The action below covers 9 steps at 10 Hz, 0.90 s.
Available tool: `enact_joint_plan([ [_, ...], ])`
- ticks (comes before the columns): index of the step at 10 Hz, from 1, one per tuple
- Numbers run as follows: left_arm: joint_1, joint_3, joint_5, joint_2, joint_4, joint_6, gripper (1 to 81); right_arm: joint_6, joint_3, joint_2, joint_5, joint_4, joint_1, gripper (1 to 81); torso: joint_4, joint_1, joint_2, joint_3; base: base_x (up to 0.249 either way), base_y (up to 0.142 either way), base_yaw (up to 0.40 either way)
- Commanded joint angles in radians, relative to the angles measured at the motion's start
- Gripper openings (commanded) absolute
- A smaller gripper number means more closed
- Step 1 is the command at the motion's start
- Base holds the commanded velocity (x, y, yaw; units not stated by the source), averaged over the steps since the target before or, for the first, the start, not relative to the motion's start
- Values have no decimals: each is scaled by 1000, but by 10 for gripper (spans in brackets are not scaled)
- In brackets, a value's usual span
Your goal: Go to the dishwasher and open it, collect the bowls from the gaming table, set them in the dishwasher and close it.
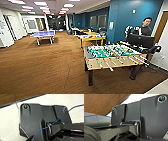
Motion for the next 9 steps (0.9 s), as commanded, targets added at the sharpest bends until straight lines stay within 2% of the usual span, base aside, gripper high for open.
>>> enact_joint_plan([
  [1, -34, -6, 50, -8, -3, 3, 811, 0, 11, -9, -46, -16, 41, 811, 0, 0, 0, 0, 0, 0, 349],
  [9, -34, -23, 51, 2, -1, 3, 811, 0, 10, -5, -46, -21, 45, 811, 0, -1, -1, 0, 0, 0, 312],
])
